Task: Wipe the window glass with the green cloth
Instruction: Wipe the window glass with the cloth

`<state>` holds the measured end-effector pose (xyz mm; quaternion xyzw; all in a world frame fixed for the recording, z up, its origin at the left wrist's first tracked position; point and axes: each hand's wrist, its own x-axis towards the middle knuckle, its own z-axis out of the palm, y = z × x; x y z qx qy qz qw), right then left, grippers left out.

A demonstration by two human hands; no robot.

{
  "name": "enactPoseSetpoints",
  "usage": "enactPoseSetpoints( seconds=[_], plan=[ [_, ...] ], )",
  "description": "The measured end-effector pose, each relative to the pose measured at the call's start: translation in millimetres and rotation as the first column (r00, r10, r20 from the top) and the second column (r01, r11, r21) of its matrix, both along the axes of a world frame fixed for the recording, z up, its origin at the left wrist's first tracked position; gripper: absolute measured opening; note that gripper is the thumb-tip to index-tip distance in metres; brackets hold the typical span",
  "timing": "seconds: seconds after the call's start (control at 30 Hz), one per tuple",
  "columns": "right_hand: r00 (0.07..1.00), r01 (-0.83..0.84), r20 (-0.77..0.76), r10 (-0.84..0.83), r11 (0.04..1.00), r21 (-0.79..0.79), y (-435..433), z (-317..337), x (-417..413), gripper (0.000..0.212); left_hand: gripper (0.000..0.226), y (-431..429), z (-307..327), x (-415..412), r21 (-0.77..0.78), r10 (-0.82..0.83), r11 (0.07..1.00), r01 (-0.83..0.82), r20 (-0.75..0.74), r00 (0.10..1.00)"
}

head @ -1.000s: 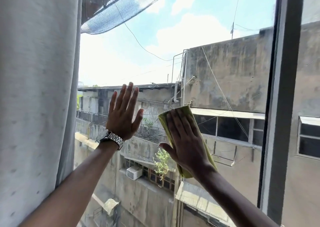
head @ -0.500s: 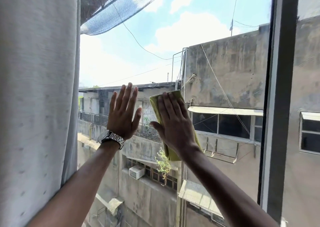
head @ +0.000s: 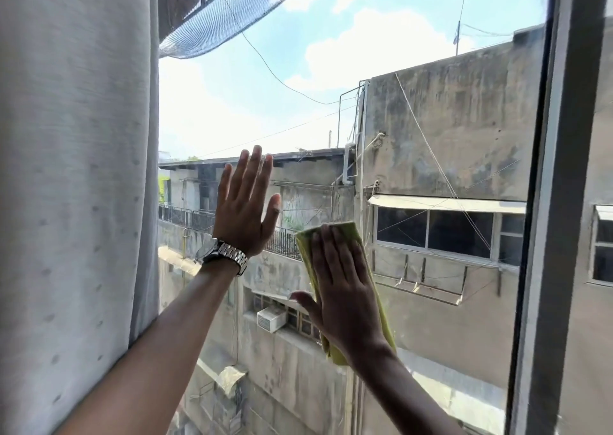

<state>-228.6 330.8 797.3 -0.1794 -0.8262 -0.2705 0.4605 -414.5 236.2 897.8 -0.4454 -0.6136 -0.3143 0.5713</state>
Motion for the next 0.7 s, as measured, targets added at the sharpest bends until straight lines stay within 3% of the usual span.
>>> enactPoseSetpoints(
  seconds=[0.17, 0.5, 0.6, 0.7],
  plan=[
    [1.0, -0.014, 0.0, 0.014, 0.999, 0.029, 23.2, -20.5, 32.2, 0.087, 0.064, -1.7, 0.0, 4.2, 0.005, -0.017, 1.0, 0.017, 0.005, 1.0],
    [0.948, -0.061, -0.312, 0.058, 0.998, 0.002, 32.6, 175.6, 25.7, 0.09, 0.064, 0.5, -1.5, -1.3, 0.023, -0.021, 1.0, 0.021, -0.024, 0.999],
    [0.943, -0.068, -0.327, 0.067, 0.998, 0.01, 31.2, 170.6, 21.7, 0.093, 0.064, 0.8, -1.5, 0.5, 0.025, -0.028, 0.999, 0.029, -0.018, 0.999],
    [0.972, -0.034, -0.232, 0.036, 0.999, 0.014, 33.3, 127.9, 24.4, 0.096, 0.065, -0.3, -1.2, 2.8, 0.019, -0.022, 1.0, 0.022, -0.014, 1.0]
  ],
)
